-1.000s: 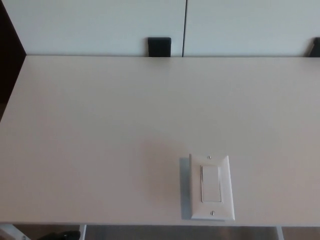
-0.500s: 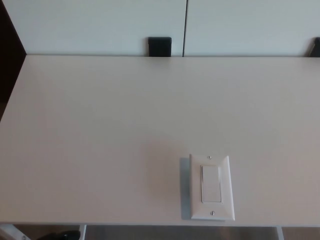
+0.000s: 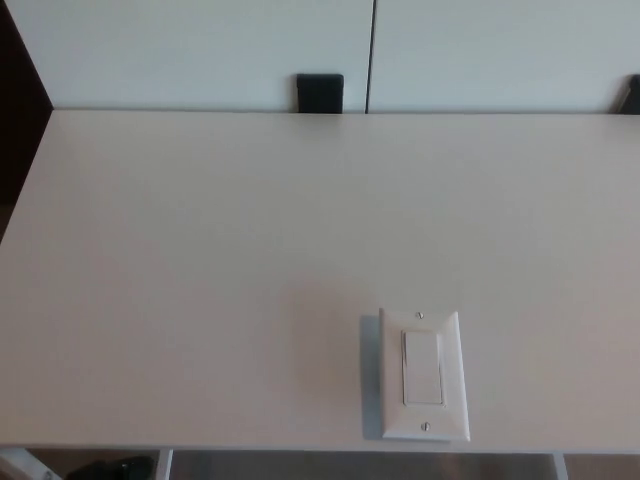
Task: The robot walk towards a table in front and then clicks the light switch button using the right hand's index finger
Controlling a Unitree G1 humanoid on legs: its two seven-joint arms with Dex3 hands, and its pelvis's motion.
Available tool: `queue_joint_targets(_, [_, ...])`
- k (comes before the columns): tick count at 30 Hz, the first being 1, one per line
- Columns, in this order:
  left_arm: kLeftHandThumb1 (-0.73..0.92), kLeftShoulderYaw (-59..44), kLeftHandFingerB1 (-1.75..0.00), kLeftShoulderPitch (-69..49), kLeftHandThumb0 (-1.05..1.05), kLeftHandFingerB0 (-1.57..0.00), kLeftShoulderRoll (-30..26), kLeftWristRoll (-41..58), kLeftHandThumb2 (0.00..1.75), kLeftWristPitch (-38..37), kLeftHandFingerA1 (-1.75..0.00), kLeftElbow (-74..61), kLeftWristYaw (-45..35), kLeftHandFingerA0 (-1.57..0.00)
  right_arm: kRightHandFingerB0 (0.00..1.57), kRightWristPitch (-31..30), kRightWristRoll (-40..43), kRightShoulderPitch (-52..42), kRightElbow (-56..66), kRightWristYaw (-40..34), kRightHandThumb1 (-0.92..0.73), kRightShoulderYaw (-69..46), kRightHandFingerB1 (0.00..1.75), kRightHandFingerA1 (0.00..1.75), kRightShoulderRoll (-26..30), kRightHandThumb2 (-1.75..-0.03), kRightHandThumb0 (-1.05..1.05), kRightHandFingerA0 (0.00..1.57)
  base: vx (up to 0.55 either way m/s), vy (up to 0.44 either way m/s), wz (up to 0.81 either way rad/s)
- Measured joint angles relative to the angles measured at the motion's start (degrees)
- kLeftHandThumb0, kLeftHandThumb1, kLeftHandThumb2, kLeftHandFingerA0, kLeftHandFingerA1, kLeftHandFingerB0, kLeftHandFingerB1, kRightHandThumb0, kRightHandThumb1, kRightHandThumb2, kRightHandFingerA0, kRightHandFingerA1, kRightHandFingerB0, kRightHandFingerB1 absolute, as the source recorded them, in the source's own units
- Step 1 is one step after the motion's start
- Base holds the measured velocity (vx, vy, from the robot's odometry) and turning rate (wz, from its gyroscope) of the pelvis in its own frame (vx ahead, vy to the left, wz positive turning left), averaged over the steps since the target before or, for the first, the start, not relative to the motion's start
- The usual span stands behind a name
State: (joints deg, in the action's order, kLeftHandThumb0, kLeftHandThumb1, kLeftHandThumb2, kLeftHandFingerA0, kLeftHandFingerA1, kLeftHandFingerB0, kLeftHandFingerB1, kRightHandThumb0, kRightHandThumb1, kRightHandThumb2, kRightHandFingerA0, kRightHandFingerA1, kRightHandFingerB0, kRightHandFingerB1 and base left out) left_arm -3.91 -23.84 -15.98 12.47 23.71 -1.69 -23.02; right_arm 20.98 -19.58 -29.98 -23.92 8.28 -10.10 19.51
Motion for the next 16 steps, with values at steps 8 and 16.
queue_joint_targets(8, [0.72,-1.2,-0.40,0.3,-0.27,-0.20,-0.1,-0.1,0.68,-0.1,-0.46,1.0,0.0,-0.27,0.09,-2.8,7.1,-1.3,0.6,6.8,-0.60,-0.5,0.19,0.41,-0.3,-1.01,-0.86,0.01,0.00,0.000,0.00])
queue_joint_targets(16, [0.54,-1.0,-0.50,-0.5,-0.19,-0.15,-0.6,-1.3,0.94,-0.7,-0.57,1.2,0.5,-0.29,0.08,-5.1,13.1,-2.1,0.9,11.6,-0.57,-0.7,0.23,0.46,-0.3,-1.01,-0.83,0.02,0.00,0.000,0.00])
